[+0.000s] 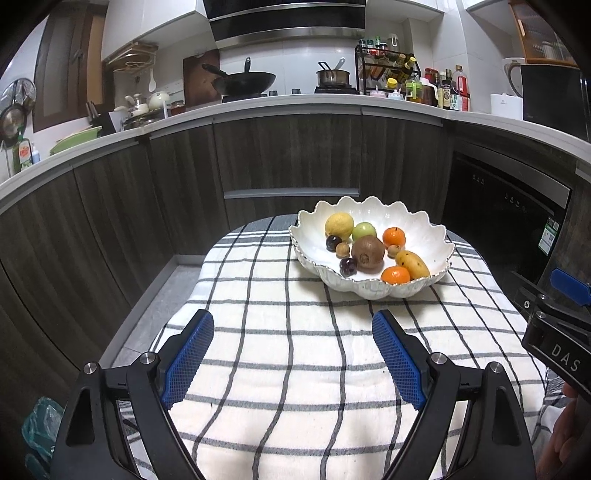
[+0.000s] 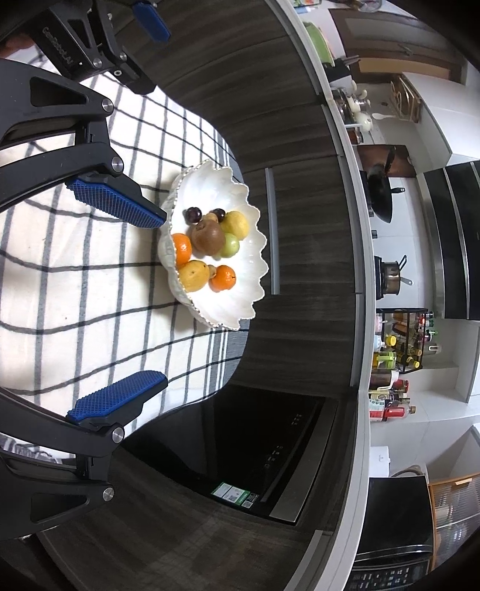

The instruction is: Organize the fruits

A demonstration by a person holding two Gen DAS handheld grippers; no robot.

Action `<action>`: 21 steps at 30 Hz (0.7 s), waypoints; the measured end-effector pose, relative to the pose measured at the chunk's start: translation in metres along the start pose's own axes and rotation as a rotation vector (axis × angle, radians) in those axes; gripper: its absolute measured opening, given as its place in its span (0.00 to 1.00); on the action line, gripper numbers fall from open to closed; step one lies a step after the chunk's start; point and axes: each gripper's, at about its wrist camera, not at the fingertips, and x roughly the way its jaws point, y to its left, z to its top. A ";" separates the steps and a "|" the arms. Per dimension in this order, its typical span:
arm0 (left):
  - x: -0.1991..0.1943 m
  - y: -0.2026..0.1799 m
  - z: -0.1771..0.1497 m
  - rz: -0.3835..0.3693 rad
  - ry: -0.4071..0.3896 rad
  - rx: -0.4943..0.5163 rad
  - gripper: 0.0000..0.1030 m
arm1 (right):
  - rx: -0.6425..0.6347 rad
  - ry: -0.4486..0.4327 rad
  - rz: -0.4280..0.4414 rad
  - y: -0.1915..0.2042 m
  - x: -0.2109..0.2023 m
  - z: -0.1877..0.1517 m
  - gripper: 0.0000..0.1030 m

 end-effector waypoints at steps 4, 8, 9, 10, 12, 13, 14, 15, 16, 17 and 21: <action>-0.001 0.000 -0.005 0.000 0.003 0.004 0.85 | -0.008 -0.001 -0.004 -0.001 -0.002 -0.007 0.78; -0.002 0.000 -0.009 0.001 0.000 0.004 0.85 | -0.013 -0.016 -0.019 -0.001 -0.005 -0.010 0.87; -0.003 0.000 -0.010 0.001 -0.002 0.005 0.85 | -0.013 -0.023 -0.022 -0.003 -0.006 -0.010 0.89; -0.004 0.000 -0.011 0.003 -0.006 0.004 0.85 | -0.012 -0.032 -0.022 -0.003 -0.007 -0.010 0.89; -0.007 0.001 -0.013 0.004 -0.019 -0.002 0.85 | -0.014 -0.047 -0.012 -0.003 -0.011 -0.010 0.89; -0.008 0.001 -0.013 0.005 -0.023 -0.003 0.85 | -0.014 -0.056 -0.009 -0.002 -0.013 -0.010 0.89; -0.010 0.001 -0.013 0.007 -0.030 -0.005 0.85 | -0.013 -0.065 -0.004 -0.002 -0.015 -0.011 0.89; -0.011 0.001 -0.014 0.010 -0.036 -0.005 0.86 | -0.013 -0.070 0.000 -0.002 -0.016 -0.011 0.89; -0.012 0.001 -0.013 0.013 -0.039 -0.005 0.88 | -0.013 -0.075 0.004 -0.002 -0.017 -0.011 0.89; -0.013 0.002 -0.013 0.016 -0.043 -0.006 0.88 | -0.014 -0.080 0.007 -0.002 -0.019 -0.011 0.89; -0.014 0.003 -0.011 0.026 -0.052 -0.008 0.88 | -0.012 -0.086 0.007 -0.001 -0.020 -0.010 0.89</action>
